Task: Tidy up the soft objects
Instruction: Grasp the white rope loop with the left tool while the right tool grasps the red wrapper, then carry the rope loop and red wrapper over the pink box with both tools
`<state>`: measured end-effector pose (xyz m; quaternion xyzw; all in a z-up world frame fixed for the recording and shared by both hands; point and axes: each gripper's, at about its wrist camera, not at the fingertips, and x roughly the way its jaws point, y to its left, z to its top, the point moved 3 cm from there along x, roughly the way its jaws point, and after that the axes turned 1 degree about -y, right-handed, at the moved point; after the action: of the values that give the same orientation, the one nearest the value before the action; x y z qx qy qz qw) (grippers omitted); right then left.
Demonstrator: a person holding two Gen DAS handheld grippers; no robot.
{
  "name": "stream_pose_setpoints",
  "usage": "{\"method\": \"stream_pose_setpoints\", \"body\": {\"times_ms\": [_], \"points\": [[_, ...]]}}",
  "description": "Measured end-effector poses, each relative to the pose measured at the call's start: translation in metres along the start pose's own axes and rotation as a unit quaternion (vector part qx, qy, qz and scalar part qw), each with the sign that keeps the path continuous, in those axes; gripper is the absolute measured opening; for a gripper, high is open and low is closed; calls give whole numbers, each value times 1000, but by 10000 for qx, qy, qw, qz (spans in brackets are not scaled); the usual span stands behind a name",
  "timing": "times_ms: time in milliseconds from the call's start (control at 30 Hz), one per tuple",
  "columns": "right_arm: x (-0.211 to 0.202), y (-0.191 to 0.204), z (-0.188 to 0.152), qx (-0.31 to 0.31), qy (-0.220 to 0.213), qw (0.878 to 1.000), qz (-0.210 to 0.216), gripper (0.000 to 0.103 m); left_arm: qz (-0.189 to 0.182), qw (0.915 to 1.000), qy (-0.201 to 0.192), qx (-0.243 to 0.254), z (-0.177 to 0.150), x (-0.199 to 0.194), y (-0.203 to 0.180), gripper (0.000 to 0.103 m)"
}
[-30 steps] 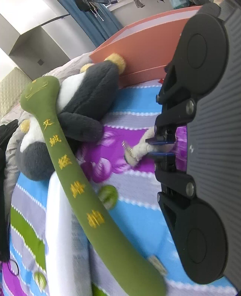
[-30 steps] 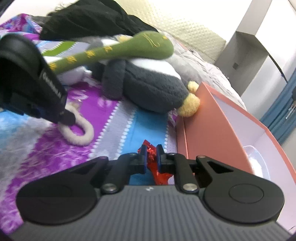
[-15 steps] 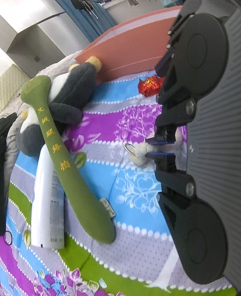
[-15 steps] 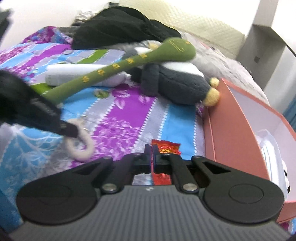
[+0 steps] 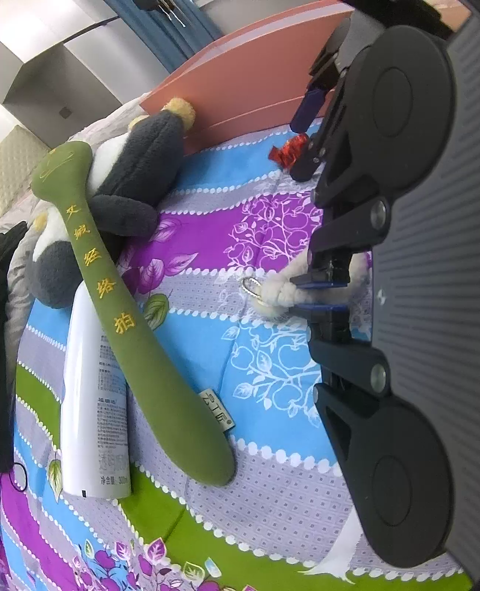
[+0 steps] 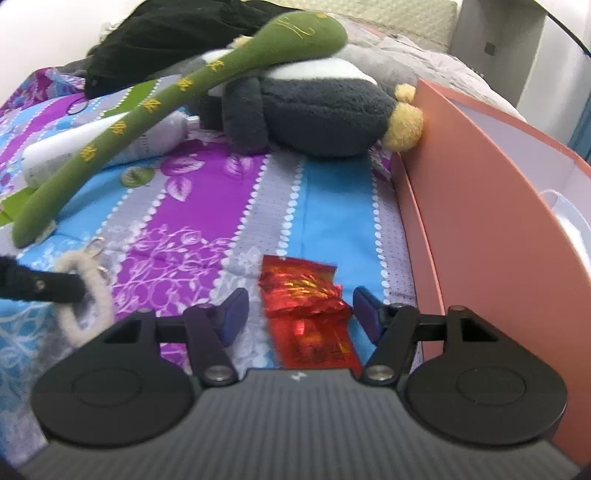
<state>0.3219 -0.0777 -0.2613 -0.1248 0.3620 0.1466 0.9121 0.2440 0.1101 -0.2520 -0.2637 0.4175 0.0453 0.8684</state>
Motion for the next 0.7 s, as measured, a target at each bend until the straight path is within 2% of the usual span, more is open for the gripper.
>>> {"method": "stream_pose_setpoints", "body": {"times_ms": [167, 233, 367, 700], "points": [[6, -8, -1, 297, 44, 9995, 46, 63, 70, 10000, -1, 41, -1, 3, 0, 10], [6, -9, 0, 363, 64, 9992, 144, 55, 73, 10000, -3, 47, 0, 3, 0, 10], [-1, -8, 2, 354, 34, 9992, 174, 55, 57, 9999, -46, 96, 0, 1, -3, 10], [-44, 7, -5, 455, 60, 9968, 660, 55, 6, 9993, -196, 331, -6, -28, -18, 10]]}}
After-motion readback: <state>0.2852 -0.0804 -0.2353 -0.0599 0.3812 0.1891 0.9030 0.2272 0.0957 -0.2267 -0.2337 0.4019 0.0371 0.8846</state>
